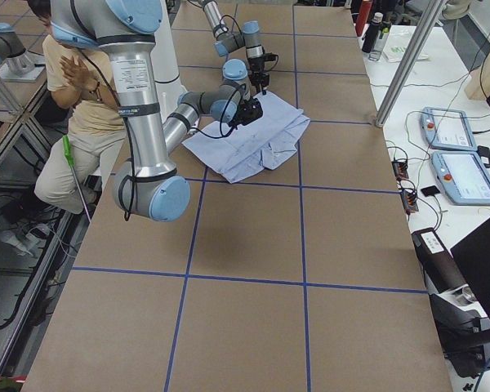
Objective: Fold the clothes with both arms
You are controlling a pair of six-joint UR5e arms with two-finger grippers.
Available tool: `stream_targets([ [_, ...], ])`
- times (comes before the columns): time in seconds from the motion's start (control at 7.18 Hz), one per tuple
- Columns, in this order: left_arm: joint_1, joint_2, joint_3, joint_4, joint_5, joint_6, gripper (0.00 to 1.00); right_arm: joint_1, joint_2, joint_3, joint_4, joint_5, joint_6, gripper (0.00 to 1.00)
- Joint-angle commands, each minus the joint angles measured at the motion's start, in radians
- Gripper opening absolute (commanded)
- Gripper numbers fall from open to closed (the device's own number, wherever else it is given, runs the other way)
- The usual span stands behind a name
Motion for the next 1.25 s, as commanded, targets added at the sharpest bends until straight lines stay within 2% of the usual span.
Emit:
stream_targets([
  [0.0, -0.013, 0.004, 0.000, 0.000, 0.002, 0.009, 0.00, 0.000, 0.001, 0.000, 0.001, 0.000, 0.000, 1.00],
  [0.14, -0.042, 0.002, 0.001, 0.005, 0.013, 0.018, 0.00, -0.002, 0.001, -0.003, -0.001, -0.005, 0.000, 1.00],
  [0.28, -0.080, -0.004, 0.012, 0.011, 0.014, 0.113, 0.00, -0.005, 0.003, -0.019, 0.001, -0.009, 0.000, 1.00],
  [0.42, -0.134, -0.053, 0.081, 0.012, 0.013, 0.206, 0.00, -0.005, 0.005, -0.017, 0.001, -0.009, 0.000, 1.00],
  [0.84, -0.306, -0.311, 0.424, -0.023, 0.011, 0.431, 0.00, -0.008, 0.026, -0.020, -0.001, -0.011, 0.000, 1.00],
  [0.97, -0.332, -0.455, 0.601, -0.059, 0.011, 0.433, 0.00, -0.008, 0.031, -0.020, 0.001, -0.021, 0.000, 1.00],
  [1.11, -0.341, -0.501, 0.662, -0.085, 0.013, 0.436, 0.00, -0.009, 0.038, -0.022, 0.003, -0.038, -0.002, 1.00],
])
